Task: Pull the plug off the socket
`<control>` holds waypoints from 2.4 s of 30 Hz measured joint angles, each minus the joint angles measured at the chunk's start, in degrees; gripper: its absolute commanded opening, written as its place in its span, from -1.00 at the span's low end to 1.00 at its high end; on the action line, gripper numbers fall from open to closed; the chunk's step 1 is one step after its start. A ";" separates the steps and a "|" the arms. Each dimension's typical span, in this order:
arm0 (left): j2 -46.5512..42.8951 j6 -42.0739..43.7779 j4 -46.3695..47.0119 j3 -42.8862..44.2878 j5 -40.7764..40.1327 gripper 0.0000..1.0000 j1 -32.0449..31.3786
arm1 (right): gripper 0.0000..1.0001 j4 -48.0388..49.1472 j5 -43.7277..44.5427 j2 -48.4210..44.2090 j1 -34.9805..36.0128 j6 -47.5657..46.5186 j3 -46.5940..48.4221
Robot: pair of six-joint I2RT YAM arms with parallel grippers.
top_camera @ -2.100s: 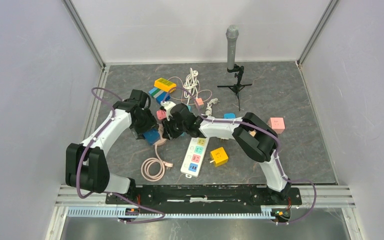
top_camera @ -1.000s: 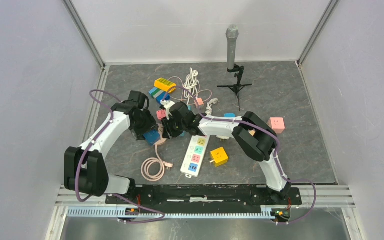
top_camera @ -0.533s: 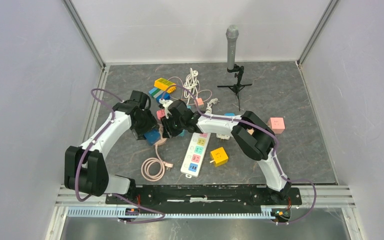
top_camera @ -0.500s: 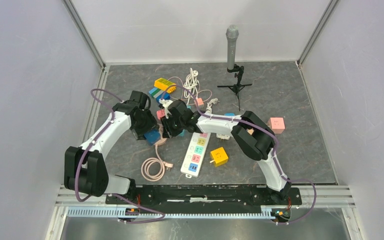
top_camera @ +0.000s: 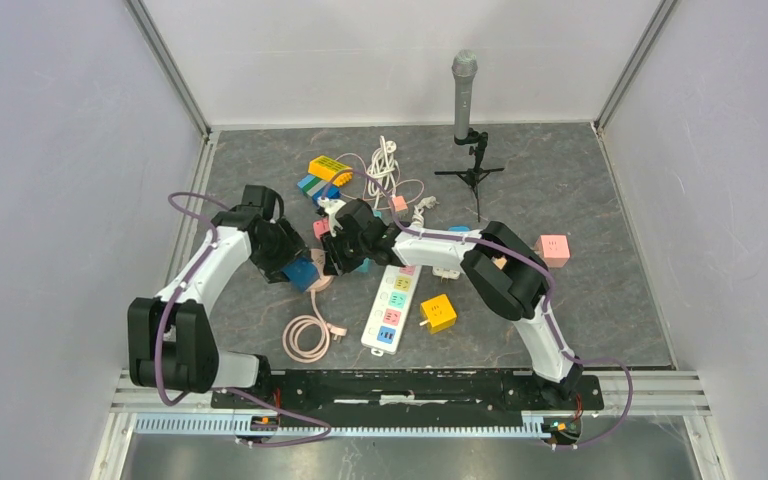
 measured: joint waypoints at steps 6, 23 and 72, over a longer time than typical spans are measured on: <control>-0.39 0.17 1.68 -1.53 -2.82 0.67 -1.81 | -0.48 1.92 0.04 0.13 0.00 0.17 -0.37; 2.29 1.11 -1.05 1.92 -5.60 -0.40 -5.07 | -0.64 3.96 2.23 0.31 -0.39 -0.02 -0.46; 1.33 8.37 -6.64 3.45 -3.80 -0.56 -3.85 | -0.41 5.60 2.14 2.67 1.22 -5.05 1.97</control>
